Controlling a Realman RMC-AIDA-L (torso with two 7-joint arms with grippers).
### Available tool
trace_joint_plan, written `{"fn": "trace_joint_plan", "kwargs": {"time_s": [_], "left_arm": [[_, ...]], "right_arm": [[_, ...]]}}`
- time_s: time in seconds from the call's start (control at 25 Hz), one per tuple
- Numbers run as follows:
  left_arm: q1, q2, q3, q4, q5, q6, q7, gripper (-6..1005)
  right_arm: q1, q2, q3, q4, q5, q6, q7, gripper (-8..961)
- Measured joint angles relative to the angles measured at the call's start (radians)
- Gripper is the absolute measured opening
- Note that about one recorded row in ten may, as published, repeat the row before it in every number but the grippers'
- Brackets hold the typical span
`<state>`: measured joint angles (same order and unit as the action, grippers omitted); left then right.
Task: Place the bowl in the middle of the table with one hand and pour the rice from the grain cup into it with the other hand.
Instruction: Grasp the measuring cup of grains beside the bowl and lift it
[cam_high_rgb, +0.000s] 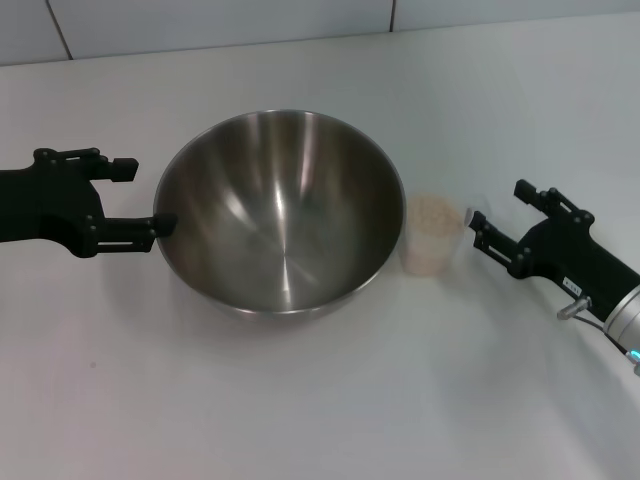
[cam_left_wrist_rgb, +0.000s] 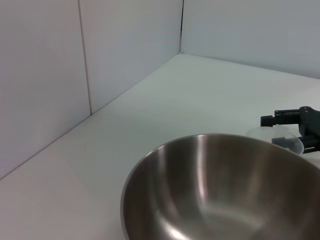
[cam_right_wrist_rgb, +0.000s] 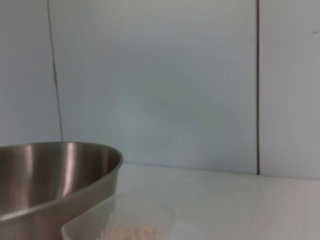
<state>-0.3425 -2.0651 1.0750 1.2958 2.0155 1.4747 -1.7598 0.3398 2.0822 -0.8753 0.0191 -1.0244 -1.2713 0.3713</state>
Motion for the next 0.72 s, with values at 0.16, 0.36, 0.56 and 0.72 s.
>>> {"fn": "trace_joint_plan", "kwargs": {"time_s": [0.16, 0.36, 0.56, 0.72], "left_arm": [[-0.003, 0.002, 0.000, -0.001, 0.002, 0.004, -0.001, 814], [-0.004, 0.003, 0.000, -0.001, 0.006, 0.005, -0.001, 814], [-0.005, 0.004, 0.009, 0.001, 0.021, 0.011, -0.002, 814], [-0.005, 0.003, 0.013, 0.009, 0.034, 0.018, -0.003, 814]], "right_arm": [[0.016, 0.001, 0.031, -0.002, 0.000, 0.009, 0.000, 685], [0.033, 0.002, 0.032, -0.001, 0.000, 0.019, 0.000, 683], [0.058, 0.004, 0.025, 0.006, -0.009, 0.060, 0.000, 681], [0.060, 0.006, 0.037, 0.007, -0.005, 0.057, 0.000, 679]]}}
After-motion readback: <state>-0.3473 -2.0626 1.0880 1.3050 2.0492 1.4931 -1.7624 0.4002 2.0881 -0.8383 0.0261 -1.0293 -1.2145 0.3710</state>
